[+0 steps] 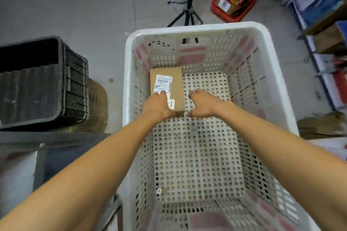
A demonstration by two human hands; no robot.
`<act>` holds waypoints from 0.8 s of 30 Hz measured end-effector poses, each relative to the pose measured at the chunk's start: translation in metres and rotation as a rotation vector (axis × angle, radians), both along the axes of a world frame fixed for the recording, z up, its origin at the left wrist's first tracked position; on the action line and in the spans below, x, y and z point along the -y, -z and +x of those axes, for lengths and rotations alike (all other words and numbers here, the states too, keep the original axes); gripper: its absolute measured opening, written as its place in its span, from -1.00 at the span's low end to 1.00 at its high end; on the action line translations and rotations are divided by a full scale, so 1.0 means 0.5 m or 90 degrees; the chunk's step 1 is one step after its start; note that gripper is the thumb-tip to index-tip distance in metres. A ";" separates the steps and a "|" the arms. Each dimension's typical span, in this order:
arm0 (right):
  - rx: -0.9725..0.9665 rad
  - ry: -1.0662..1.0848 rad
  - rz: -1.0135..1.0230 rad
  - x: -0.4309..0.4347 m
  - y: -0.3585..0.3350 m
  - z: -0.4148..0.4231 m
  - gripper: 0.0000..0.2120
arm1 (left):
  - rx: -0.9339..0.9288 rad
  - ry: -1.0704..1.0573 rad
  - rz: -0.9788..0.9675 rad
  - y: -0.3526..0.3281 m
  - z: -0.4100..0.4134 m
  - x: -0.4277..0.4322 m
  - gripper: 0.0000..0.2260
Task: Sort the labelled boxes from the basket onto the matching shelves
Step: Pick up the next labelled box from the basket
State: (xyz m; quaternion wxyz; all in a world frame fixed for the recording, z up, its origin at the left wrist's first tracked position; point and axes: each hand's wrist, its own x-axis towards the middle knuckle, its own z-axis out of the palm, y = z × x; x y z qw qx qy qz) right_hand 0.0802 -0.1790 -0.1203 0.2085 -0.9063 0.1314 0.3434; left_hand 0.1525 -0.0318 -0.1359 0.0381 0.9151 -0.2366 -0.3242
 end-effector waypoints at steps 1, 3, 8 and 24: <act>0.002 0.011 0.003 0.004 0.025 0.015 -0.33 | 0.003 0.001 0.026 0.022 0.011 0.002 -0.42; 0.016 0.042 0.001 0.015 0.075 0.041 -0.30 | -0.005 0.002 0.080 0.066 0.024 0.012 -0.36; 0.023 0.126 0.034 0.028 0.177 0.078 -0.24 | -0.050 -0.073 0.111 0.145 0.053 0.041 -0.17; 0.080 0.521 0.275 0.082 0.290 -0.019 0.01 | -0.284 -0.320 -0.172 0.228 0.024 0.108 -0.14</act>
